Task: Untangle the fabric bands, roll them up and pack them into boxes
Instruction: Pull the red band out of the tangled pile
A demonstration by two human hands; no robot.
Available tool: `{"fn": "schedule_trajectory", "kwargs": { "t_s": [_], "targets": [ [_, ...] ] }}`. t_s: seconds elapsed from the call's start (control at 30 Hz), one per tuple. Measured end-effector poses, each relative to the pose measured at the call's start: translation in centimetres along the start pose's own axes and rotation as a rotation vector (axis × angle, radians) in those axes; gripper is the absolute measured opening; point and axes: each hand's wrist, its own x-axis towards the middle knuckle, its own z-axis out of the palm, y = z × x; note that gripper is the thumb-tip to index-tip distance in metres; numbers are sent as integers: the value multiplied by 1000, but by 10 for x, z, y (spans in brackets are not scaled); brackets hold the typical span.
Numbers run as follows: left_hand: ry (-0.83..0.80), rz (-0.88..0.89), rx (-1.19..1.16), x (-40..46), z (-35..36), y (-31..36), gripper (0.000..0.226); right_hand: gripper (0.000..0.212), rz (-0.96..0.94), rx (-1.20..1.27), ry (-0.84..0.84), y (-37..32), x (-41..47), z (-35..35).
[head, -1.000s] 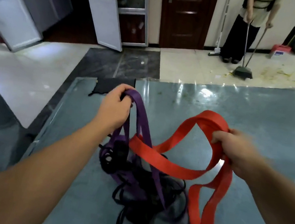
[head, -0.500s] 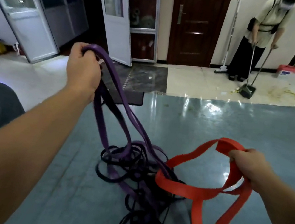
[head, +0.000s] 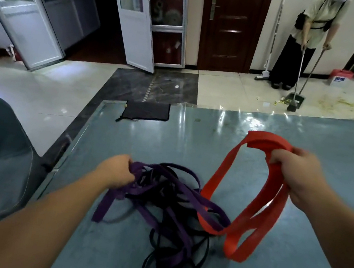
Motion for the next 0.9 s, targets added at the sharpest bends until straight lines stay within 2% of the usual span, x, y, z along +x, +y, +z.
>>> {"fn": "schedule_trajectory", "kwargs": {
  "t_s": [0.2, 0.3, 0.33, 0.4, 0.47, 0.53, 0.6, 0.7, 0.73, 0.9],
  "targets": [
    [-157, -46, 93, 7, 61, -23, 31, 15, -67, 116, -81, -25, -22, 10],
    [-134, -103, 280, 15, 87, -22, 61, 19, -83, 190, -110, -39, -35, 13],
    [-79, -71, 315, 18, 93, -15, 70, 19, -90, 196, -118, -43, -38, 13],
    [-8, 128, 270, 24, 105, 7, 83, 18, -104, 180, -123, -47, -44, 14],
    [-52, 375, 187, 33, 116, 33, 94, 16, -111, 157, -132, -49, -47, 14],
    [-130, 451, 224, 41, 131, 52, 102, 15, -107, 146, -146, -49, -48, 15],
    [-157, 454, 301, 44, 148, 64, 97, 14, -111, 115, -143, -48, -48, 15],
    [-56, 459, 389, 39, 164, 71, 57, 9, -120, 108, -104, -46, -44, 13],
    [-29, 446, 414, 37, 165, 72, 51, 8, -116, 101, -94, -45, -43, 12],
    [-63, 439, 462, 39, 165, 64, 46, 12, -95, 60, -59, -38, -39, 4]
  ]
}}
